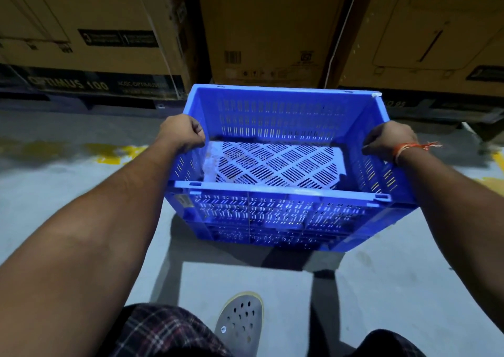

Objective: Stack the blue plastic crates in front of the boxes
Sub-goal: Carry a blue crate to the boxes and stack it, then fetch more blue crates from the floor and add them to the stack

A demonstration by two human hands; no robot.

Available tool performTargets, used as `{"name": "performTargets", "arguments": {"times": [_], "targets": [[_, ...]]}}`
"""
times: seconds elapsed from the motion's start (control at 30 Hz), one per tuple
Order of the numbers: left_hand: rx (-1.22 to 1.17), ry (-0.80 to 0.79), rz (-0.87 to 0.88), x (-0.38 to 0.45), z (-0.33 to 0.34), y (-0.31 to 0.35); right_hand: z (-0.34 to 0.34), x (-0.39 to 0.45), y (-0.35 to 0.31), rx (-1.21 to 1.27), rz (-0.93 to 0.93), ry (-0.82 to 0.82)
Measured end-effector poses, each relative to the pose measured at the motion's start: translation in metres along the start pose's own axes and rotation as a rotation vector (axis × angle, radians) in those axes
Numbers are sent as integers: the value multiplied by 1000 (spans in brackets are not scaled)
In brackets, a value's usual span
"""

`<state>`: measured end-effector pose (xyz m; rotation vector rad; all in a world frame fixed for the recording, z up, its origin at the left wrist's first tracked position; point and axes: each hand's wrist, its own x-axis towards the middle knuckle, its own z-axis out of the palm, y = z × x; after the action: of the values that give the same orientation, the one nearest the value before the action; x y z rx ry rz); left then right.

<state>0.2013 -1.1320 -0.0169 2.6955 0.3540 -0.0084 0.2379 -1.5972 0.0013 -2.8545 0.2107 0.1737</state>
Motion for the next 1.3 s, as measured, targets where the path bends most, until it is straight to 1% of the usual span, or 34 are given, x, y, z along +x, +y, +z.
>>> {"name": "performTargets", "arguments": {"times": [0.17,0.27,0.33,0.4,0.47,0.53,0.63,0.77,0.93,1.0,1.1,1.17,1.3], "targets": [[-53,-17,15,6,0,0,1,5,6,21,-15,-16],[-25,-64,22,6,-3,1,1,10,6,37,-6,-37],[27,-114,-15,0,-9,3,-1,6,5,14,32,-93],[165,-159,-60,-8,-20,14,-11,-4,1,-79,66,-169],[245,-143,-52,-20,-38,35,-28,-16,-7,-138,53,-148],[237,-130,2,-33,-67,64,-59,-31,-25,-116,10,-104],[111,-188,8,-49,-121,97,-118,-56,-65,42,-41,-199],[-251,-262,-78,-77,-209,136,-213,-107,-123,300,-35,-242],[-572,-212,-124,-143,-348,199,-322,-177,-178,565,-60,-227],[-691,-182,-149,-164,-388,217,-356,-193,-193,658,-76,-220],[-771,-116,-135,-191,-423,225,-386,-205,-211,750,-175,-244],[-775,-85,-148,-209,-435,225,-393,-205,-217,764,-256,-298],[-797,49,-294,-256,-448,212,-393,-200,-232,690,-438,-456]]}}
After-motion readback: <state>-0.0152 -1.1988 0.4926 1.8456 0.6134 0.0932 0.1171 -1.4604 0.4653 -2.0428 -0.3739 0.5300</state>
